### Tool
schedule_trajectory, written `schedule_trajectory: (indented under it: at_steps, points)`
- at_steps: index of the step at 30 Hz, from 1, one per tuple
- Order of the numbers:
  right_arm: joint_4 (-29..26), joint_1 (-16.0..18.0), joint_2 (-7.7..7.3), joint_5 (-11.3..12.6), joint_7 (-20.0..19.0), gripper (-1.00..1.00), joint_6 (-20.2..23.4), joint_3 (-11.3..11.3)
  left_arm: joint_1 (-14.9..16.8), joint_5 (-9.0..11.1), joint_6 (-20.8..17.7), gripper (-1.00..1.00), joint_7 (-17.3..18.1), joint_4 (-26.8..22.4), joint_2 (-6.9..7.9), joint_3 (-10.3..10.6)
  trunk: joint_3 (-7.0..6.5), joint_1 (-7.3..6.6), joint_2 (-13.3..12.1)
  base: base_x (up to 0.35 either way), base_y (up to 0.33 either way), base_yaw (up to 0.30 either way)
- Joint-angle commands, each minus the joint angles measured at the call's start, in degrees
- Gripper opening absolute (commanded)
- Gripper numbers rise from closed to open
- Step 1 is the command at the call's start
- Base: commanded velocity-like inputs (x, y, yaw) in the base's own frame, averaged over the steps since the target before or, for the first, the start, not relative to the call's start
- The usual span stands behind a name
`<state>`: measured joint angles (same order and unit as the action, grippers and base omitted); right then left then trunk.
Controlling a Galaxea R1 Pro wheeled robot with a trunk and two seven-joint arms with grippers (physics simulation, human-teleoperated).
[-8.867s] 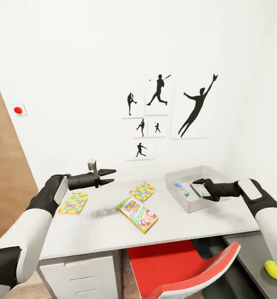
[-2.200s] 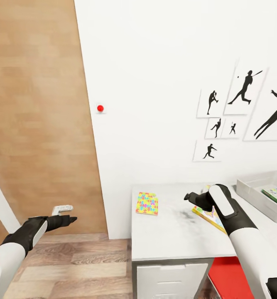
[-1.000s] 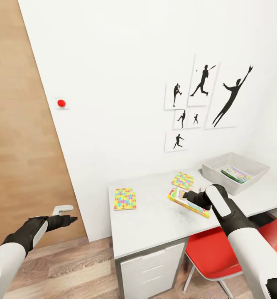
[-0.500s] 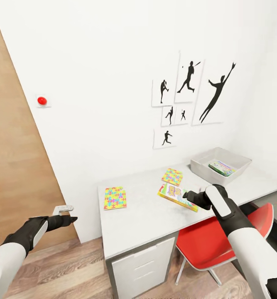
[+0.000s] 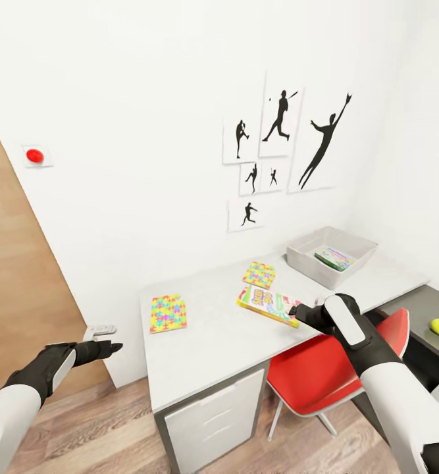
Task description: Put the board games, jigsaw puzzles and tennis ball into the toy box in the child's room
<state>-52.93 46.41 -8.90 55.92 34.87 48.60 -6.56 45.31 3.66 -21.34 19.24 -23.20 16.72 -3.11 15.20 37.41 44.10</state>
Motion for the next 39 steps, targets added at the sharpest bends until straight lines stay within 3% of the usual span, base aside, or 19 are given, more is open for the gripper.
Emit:
schedule_trajectory:
  at_steps: [1,22,27,30,31,36,39]
  points:
    - [-0.1,0.0,-0.07,0.6,0.6,1.00,0.0,-0.2,0.0,0.4,-0.6,1.00,0.2,-0.1,-0.02,-0.3,0.17,0.01,0.1,0.000,0.000,-0.047]
    - [0.0,-0.7,-0.07,0.6,0.6,1.00,-0.5,-0.3,0.0,0.4,-0.5,1.00,0.1,-0.1,-0.02,-0.2,2.03,0.01,0.1,0.000,0.000,-0.005]
    - [-0.9,-3.0,-0.05,0.7,0.7,1.00,-0.3,-0.6,0.0,0.4,-0.5,1.00,0.1,-0.1,-0.02,-0.3,2.13,0.01,0.1,0.000,0.000,0.000]
    - [-4.9,-7.1,-0.06,0.7,0.7,1.00,-0.1,-0.7,0.0,0.4,-0.5,1.00,0.1,-0.1,0.01,-0.3,1.98,0.01,0.1,0.000,0.000,0.024]
    - [-9.2,-11.1,-0.07,0.7,0.7,1.00,-0.1,-0.8,0.0,0.4,-0.5,1.00,0.1,-0.1,0.04,-0.3,1.94,0.01,0.1,0.000,0.000,0.054]
    - [-24.6,-24.0,-0.07,0.7,0.5,1.00,-0.4,-0.8,0.0,0.4,-0.5,1.00,0.2,-0.1,0.21,-0.4,1.87,0.01,0.1,0.000,0.000,0.017]
    - [-29.1,-27.6,-0.05,0.7,0.5,1.00,-0.4,-0.8,0.0,0.4,-0.5,1.00,0.2,-0.1,0.23,-0.4,1.87,0.01,0.1,0.000,0.000,0.004]
